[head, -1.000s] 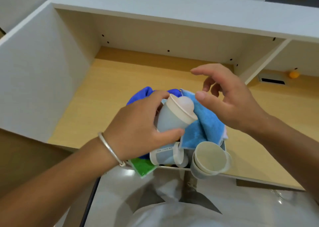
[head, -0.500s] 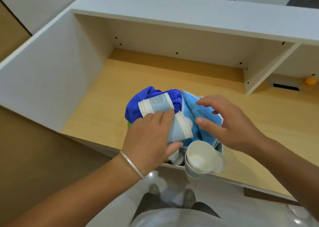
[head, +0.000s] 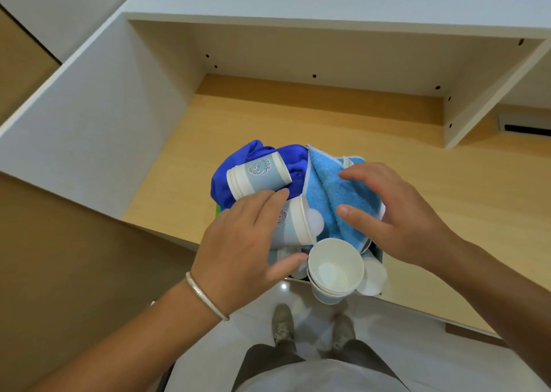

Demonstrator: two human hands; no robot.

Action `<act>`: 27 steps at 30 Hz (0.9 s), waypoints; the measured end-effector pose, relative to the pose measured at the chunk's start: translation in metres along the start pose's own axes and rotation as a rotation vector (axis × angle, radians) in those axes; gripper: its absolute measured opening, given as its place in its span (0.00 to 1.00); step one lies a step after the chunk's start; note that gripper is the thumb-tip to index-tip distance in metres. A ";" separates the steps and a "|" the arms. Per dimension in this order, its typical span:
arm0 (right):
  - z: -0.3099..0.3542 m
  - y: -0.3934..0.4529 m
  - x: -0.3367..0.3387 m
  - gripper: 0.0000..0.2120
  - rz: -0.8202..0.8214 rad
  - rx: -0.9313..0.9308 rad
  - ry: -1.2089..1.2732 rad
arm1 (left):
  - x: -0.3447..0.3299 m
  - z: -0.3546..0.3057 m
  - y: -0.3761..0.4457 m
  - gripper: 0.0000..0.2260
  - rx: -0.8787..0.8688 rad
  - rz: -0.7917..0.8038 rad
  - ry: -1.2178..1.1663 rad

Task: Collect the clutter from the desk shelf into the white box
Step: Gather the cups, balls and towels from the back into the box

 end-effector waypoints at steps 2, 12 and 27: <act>-0.003 0.000 0.001 0.23 -0.026 0.009 -0.008 | 0.006 0.007 -0.004 0.34 -0.007 -0.019 -0.085; -0.031 -0.028 -0.002 0.28 -0.160 -0.193 -0.440 | -0.020 0.141 -0.004 0.30 0.368 0.202 -0.485; -0.044 -0.040 -0.042 0.49 -0.010 -0.707 0.040 | -0.077 0.160 0.015 0.37 0.306 0.785 -1.033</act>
Point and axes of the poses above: each hand's wrist, its own y-axis towards the middle knuckle, its own x-axis out of the back of the hand, z = x × y, the point moved 3 cm from there along y, towards the middle knuckle, and after that the axes turned 10 degrees about z, right-handed, at the moved point
